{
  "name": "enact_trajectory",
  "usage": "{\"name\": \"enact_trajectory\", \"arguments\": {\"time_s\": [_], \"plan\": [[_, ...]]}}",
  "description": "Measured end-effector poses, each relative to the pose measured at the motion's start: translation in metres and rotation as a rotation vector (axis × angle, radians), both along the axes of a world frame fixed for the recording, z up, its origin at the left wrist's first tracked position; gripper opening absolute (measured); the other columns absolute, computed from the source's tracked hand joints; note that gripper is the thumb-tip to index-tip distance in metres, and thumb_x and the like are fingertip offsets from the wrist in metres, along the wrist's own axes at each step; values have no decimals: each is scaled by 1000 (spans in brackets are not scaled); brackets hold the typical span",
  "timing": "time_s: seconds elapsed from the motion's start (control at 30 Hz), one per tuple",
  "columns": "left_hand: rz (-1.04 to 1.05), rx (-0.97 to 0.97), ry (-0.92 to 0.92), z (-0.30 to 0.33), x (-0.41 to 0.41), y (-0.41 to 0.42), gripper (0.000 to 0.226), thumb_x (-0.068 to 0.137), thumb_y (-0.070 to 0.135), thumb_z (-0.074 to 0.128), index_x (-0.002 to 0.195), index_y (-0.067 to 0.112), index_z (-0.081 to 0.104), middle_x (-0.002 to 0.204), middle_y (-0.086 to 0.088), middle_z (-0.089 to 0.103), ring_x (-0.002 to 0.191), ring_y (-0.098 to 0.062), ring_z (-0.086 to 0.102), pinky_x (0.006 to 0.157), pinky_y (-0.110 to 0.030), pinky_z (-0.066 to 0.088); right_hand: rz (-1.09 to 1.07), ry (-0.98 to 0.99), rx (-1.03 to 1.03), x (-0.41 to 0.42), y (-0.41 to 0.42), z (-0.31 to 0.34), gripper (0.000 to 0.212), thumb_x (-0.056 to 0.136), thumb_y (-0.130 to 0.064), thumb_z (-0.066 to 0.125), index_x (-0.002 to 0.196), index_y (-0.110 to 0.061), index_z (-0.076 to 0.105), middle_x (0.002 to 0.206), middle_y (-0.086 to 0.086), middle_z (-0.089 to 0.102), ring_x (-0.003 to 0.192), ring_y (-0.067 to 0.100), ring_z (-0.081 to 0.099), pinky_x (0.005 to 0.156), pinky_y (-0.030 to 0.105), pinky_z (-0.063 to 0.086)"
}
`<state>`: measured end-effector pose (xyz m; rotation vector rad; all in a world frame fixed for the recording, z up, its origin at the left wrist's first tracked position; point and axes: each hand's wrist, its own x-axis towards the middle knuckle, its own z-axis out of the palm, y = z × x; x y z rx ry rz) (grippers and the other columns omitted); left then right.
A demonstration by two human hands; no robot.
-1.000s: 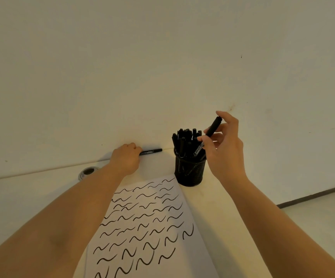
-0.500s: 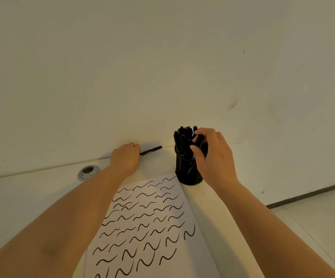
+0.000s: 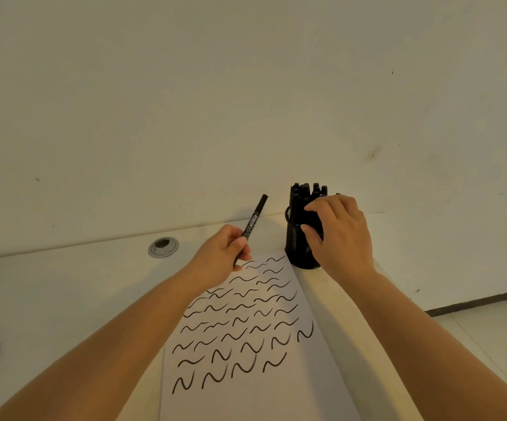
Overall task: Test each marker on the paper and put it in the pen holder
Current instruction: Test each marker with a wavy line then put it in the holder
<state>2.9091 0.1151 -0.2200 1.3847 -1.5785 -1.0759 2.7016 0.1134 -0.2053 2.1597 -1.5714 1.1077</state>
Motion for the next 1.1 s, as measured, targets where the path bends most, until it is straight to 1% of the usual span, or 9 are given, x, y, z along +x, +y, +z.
{"name": "enact_trajectory", "arguments": {"time_s": [0.17, 0.3, 0.4, 0.57, 0.7, 0.8, 0.9, 1.03, 1.1], "plan": [[-63, -61, 72, 7, -9, 55, 19, 97, 14, 37, 90, 25, 49, 79, 8, 61, 71, 4, 62, 69, -22, 54, -73, -68, -30, 13, 33, 3, 24, 81, -18, 63, 104, -10, 65, 120, 8, 60, 117, 32, 44, 85, 42, 40], [-99, -102, 75, 3, -13, 94, 18, 96, 14, 37, 93, 25, 51, 75, 12, 63, 73, 2, 62, 69, -18, 53, 110, -420, 227, 33, 73, 1, 24, 94, -34, 43, 91, -27, 66, 92, -9, 61, 93, 13, 45, 75, 16, 32], [-124, -109, 27, -5, -13, 116, 18, 96, 15, 39, 92, 28, 51, 73, 16, 63, 73, 1, 62, 66, -17, 51, 219, -630, 395, 47, 99, -5, 24, 91, -38, 43, 71, -38, 56, 72, -10, 57, 74, 9, 51, 62, 19, 36], [-96, -120, -28, -20, -6, 142, 20, 95, 17, 43, 91, 35, 53, 74, 17, 65, 71, 3, 61, 63, -13, 46, 255, -820, 522, 59, 125, -20, 22, 85, -41, 46, 75, -35, 65, 58, -11, 58, 58, -2, 51, 51, 9, 38], [-21, -98, -52, -27, 2, 157, 23, 93, 21, 49, 92, 43, 56, 80, 17, 68, 73, -4, 61, 67, -20, 50, 203, -990, 513, 59, 137, -28, 28, 92, -32, 48, 72, -27, 66, 49, -15, 54, 49, -1, 45, 46, 8, 34], [-16, -96, -118, -29, 8, 167, 22, 93, 22, 48, 89, 41, 59, 71, 25, 64, 64, 5, 56, 61, -10, 43, 179, -1148, 530, 59, 145, -28, 28, 92, -33, 48, 73, -23, 66, 46, -11, 53, 47, 2, 44, 46, 10, 35], [-13, -134, -171, -26, 9, 174, 19, 93, 27, 46, 86, 39, 60, 65, 24, 59, 60, 2, 51, 58, -11, 38, 224, -1157, 579, 67, 153, -29, 27, 92, -32, 48, 75, -20, 65, 47, -8, 55, 46, 2, 46, 45, 11, 36], [-7, -235, -298, -23, 9, 182, 19, 94, 34, 41, 86, 32, 57, 61, 11, 51, 57, -11, 47, 56, -30, 37, 323, -1075, 647, 80, 162, -33, 28, 92, -31, 47, 76, -16, 65, 47, -7, 55, 46, 1, 46, 47, 11, 38], [15, -317, -422, -22, 8, 185, 22, 95, 36, 36, 89, 27, 56, 57, 10, 45, 53, -8, 42, 51, -24, 30, 355, -1060, 663, 83, 164, -34, 28, 92, -30, 48, 76, -14, 64, 47, -8, 54, 45, 1, 45, 47, 11, 37]]}}
